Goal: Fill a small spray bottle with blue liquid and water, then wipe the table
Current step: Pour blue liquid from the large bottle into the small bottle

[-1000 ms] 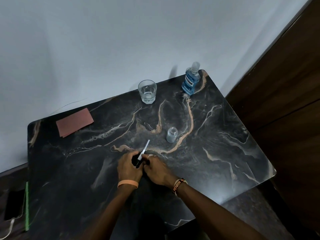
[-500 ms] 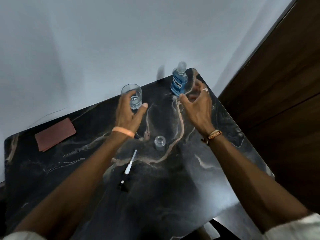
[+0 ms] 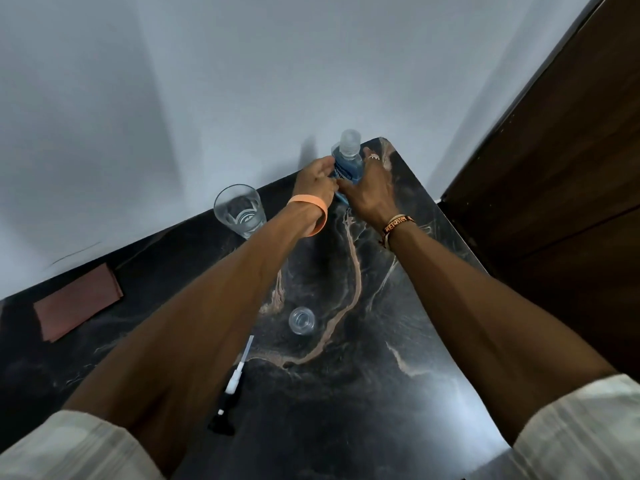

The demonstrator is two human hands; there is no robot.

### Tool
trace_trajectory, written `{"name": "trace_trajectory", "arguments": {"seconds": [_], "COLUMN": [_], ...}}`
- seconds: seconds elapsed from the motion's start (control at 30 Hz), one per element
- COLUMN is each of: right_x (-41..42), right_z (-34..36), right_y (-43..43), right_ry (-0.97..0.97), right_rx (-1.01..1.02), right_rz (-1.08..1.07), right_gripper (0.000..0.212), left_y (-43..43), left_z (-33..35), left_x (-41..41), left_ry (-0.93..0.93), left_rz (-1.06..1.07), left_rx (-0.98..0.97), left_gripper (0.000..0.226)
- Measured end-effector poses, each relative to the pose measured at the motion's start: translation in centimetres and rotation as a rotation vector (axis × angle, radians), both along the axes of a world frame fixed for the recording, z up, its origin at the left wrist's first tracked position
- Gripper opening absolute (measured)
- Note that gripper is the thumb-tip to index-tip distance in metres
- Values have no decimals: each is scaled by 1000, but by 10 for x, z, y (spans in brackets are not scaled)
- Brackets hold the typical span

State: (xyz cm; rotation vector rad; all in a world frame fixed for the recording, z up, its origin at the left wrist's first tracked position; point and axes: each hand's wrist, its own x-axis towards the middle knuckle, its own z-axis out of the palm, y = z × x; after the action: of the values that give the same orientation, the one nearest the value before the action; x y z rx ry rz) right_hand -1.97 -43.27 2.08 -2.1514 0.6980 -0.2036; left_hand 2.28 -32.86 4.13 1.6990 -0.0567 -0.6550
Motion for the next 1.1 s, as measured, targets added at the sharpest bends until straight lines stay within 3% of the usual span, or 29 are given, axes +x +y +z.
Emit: {"name": "trace_trajectory", "arguments": {"seconds": [0.1, 0.3, 0.5, 0.67, 1.0, 1.1], "right_x": [-3, -58, -157, -221, -251, -249], "right_z": [0, 13, 31, 30, 11, 18], "right_y": [-2, -1, 12, 35, 53, 52], "right_ry": [-28, -80, -60, 7, 36, 85], "right_rx": [8, -27, -32, -51, -68, -76], "right_rz": [-27, -101, -113, -108, -91, -39], "right_gripper": [50, 38, 49, 47, 55, 73], "left_y": [-4, -15, -12, 8, 38, 44], "left_z": [3, 9, 6, -2, -8, -2], "left_x": [-3, -36, -111, -168, -201, -203], "left_ry": [33, -33, -220, -245, -278, -287], "left_rz": [61, 50, -144, -198, -301, -278], "left_rx": [-22, -22, 134, 160, 258, 277], "left_gripper": [50, 37, 59, 56, 64, 64]}}
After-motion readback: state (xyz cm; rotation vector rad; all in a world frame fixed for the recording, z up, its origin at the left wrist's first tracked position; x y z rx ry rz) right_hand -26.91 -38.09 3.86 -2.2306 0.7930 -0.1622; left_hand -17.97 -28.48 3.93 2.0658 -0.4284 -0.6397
